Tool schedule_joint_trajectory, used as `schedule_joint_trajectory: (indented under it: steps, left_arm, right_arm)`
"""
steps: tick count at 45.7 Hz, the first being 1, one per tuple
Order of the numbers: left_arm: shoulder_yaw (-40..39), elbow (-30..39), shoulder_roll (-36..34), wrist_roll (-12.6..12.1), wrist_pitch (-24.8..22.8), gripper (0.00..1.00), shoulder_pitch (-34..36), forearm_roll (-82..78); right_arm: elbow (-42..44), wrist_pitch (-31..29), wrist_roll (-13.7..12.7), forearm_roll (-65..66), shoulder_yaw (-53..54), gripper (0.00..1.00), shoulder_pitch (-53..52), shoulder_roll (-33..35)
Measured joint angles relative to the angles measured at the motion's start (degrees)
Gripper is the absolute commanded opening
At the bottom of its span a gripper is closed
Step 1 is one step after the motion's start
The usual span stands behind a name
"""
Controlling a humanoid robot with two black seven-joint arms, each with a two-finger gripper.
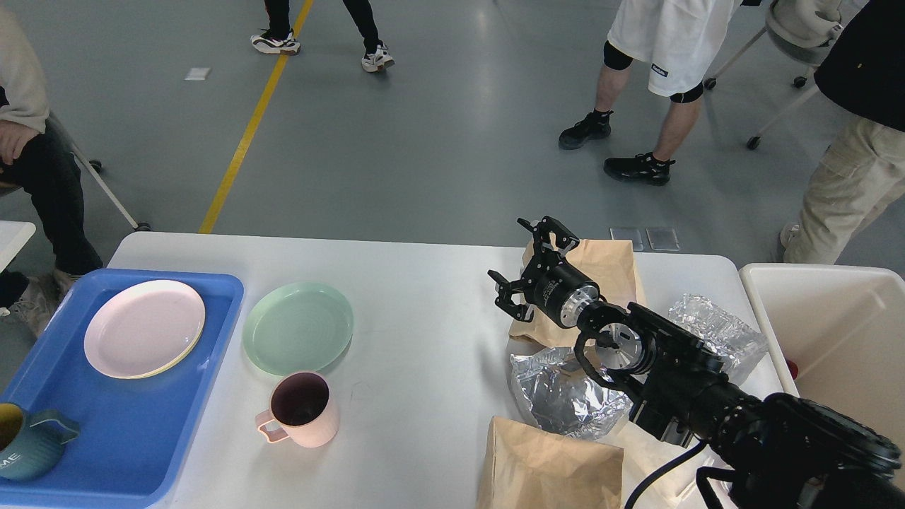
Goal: Tidy desktop
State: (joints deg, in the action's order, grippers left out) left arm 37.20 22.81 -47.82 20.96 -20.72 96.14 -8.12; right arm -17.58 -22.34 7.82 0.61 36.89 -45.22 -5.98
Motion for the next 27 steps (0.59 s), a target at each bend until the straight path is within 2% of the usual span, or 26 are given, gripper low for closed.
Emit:
schedule_joint_trajectory:
  steps: [9, 15, 23, 27]
  left_arm:
    - [15.83, 2.00, 2.68, 0.36, -0.92, 0.96, 0.42, -2.46]
    - [21.78, 4.11, 5.38, 0.41, -1.01, 0.96, 0.42, -2.50]
    - [24.17, 5.86, 9.09, 0.42, -2.18, 0.96, 0.64, -1.95]
    - [24.30, 5.94, 11.29, 0.42, -4.97, 0.96, 1.17, -1.91]
  right_arm:
    - [0.00, 0.00, 0.00, 0.00, 0.00, 1.00, 0.00, 0.00]
    - [0.00, 0.00, 0.00, 0.01, -0.01, 1.00, 0.00, 0.00]
    - [-0.01, 0.01, 0.00, -0.01, -0.01, 1.00, 0.00, 0.00]
    - [-0.01, 0.02, 0.00, 0.00, -0.01, 1.00, 0.00, 0.01]
